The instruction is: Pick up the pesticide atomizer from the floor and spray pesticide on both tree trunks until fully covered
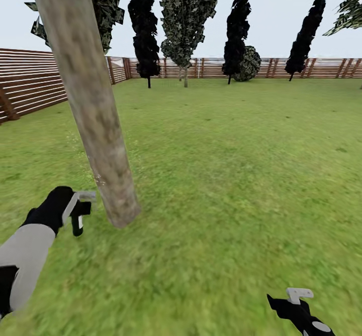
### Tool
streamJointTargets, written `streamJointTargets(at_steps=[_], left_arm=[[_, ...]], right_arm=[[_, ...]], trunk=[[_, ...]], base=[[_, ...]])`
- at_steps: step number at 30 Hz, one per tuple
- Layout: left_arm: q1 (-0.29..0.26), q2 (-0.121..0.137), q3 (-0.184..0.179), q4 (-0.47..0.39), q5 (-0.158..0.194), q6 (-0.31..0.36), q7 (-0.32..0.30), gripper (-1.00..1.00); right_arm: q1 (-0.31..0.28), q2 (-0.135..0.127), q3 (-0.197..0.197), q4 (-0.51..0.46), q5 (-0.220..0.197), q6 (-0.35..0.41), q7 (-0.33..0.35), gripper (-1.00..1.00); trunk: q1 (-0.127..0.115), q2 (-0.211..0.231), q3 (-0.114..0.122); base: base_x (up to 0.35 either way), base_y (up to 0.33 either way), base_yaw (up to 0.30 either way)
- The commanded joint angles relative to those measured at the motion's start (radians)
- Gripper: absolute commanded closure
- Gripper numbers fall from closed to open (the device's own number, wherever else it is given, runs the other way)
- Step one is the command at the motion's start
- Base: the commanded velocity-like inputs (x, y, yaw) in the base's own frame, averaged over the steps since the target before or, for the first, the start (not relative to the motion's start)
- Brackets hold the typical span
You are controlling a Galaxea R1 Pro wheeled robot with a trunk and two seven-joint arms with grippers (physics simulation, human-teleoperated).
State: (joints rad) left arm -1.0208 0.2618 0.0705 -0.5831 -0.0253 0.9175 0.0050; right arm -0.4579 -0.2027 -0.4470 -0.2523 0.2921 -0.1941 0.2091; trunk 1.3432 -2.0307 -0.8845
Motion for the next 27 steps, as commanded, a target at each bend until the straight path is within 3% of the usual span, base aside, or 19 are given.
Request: streamJointTargets(at_steps=[1,3,4,11,14,15,17,18,20,22,23,24,27], left_arm=[[-0.037,0.005,0.002,-0.031,0.0,0.037,-0.001,1.0],[-0.108,0.024,0.0,-0.064,-0.001,0.062,-0.003,1.0],[-0.118,0.029,-0.001,-0.068,0.0,0.064,-0.008,1.0],[-0.046,0.058,-0.03,-0.067,-0.018,-0.002,-0.295,1.0],[-0.062,0.076,-0.03,-0.07,-0.02,0.007,-0.348,1.0],[-0.091,0.084,-0.042,-0.07,-0.02,0.025,-0.365,1.0],[-0.161,0.09,-0.147,-0.07,-0.021,0.068,-0.404,1.0],[-0.214,0.092,-0.223,-0.069,-0.021,0.079,-0.432,1.0],[-0.263,0.097,-0.258,-0.065,-0.021,0.091,-0.456,1.0],[-0.27,0.098,-0.29,-0.056,-0.02,0.095,-0.463,1.0],[-0.265,0.099,-0.342,-0.051,-0.02,0.095,-0.465,1.0],[-0.247,0.101,-0.371,-0.029,-0.019,0.094,-0.467,1.0],[-0.18,0.1,-0.384,0.02,-0.02,0.085,-0.468,1.0]], right_arm=[[-0.001,0.0,-0.009,0.001,0.009,-0.004,0.006,-1.0],[-0.001,0.0,-0.009,0.001,0.009,-0.004,0.006,-1.0],[-0.001,0.0,-0.009,0.001,0.009,-0.004,0.006,-1.0],[-0.001,0.0,-0.009,0.001,0.009,-0.004,0.006,-1.0],[-0.001,0.0,-0.009,0.001,0.009,-0.004,0.006,-1.0],[-0.001,0.0,-0.009,0.001,0.009,-0.004,0.006,-1.0],[-0.001,0.0,-0.009,0.001,0.009,-0.004,0.006,-1.0],[-0.001,0.0,-0.009,0.001,0.009,-0.004,0.006,-1.0],[-0.001,0.0,-0.009,0.001,0.009,-0.004,0.006,-1.0],[-0.001,0.0,-0.009,0.001,0.009,-0.004,0.006,-1.0],[-0.001,0.0,-0.009,0.001,0.009,-0.004,0.006,-1.0],[-0.001,0.0,-0.009,0.001,0.009,-0.004,0.006,-1.0],[-0.001,0.0,-0.009,0.001,0.009,-0.004,0.006,-1.0]], trunk=[[0.0,0.0,-0.001],[0.0,0.0,-0.001],[0.0,0.0,-0.001],[0.0,0.0,-0.001],[0.0,0.0,-0.001],[0.0,0.0,-0.001],[0.0,0.0,-0.001],[0.0,0.0,-0.001],[0.0,0.0,-0.001],[0.0,0.0,-0.001],[0.0,0.0,-0.001],[0.0,0.0,-0.001],[0.0,0.0,-0.001]], base=[[0.0,0.0,0.0],[0.0,0.0,0.0],[0.0,0.0,0.0],[0.0,0.0,0.0],[0.0,0.0,0.0],[0.0,0.0,0.0],[0.0,0.0,0.0],[0.0,0.0,0.0],[0.0,0.0,0.0],[0.0,0.0,0.0],[0.0,0.0,0.0],[0.0,0.0,0.0],[0.0,0.0,0.0]])
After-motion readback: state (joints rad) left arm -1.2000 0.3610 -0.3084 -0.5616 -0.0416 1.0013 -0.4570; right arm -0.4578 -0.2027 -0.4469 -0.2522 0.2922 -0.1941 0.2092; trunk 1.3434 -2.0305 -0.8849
